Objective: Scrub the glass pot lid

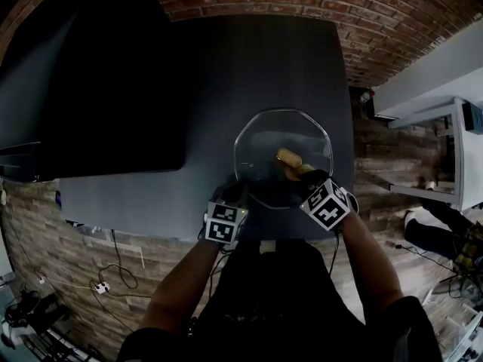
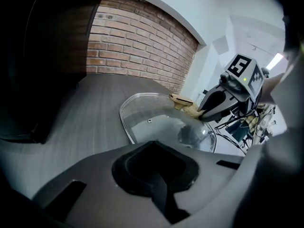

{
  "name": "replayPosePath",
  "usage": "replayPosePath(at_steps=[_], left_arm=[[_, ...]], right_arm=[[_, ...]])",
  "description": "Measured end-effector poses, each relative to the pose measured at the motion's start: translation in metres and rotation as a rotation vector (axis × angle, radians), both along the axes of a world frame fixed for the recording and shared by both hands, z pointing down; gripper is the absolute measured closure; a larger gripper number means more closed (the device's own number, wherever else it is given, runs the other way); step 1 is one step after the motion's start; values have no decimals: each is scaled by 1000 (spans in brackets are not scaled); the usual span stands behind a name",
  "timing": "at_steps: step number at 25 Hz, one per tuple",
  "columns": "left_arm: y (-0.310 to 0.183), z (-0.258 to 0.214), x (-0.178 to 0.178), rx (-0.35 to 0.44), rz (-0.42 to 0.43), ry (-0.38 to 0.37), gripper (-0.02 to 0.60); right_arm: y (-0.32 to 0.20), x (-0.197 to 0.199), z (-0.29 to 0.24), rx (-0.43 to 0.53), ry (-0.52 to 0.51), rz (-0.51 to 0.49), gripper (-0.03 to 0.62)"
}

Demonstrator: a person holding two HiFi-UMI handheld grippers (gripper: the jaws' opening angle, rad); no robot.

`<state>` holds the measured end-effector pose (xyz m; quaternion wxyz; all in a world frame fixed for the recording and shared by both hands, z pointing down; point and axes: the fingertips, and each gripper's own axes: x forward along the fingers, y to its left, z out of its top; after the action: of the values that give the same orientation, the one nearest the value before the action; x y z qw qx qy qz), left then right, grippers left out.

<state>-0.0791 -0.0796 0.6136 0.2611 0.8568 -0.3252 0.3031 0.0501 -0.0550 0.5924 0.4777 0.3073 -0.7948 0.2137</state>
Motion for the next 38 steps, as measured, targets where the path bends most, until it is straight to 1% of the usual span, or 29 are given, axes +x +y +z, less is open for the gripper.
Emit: replayPosePath(at_steps=[5,8,17,21,25,30,34,38], left_arm=[[1,0,-1,-2,31,6,549],[1,0,0,-1,52,9,549],[2,0,0,6,100,6,549],[2,0,-1,15,111,6,549],[0,3,-3,27,120,3,549],[1,3,-3,25,132,-7,549],[2,2,-2,21,130,-17,549],[2,2,-1,23,126,-23,549]], right_arm=[[-1,-25,-1,-1,-20,91,553],[-4,-38,-1,-6,-40,126,553],[-21,-96,0,9,-68,92,553],[-23,-104,1,16,-84,108,553],[-20,-96,0,18,-139,170,553],[-4,-72,1,10,-171,237,553],[4,-37,-2,2,-191,316,553],[9,9,1,9,-181,406,553]])
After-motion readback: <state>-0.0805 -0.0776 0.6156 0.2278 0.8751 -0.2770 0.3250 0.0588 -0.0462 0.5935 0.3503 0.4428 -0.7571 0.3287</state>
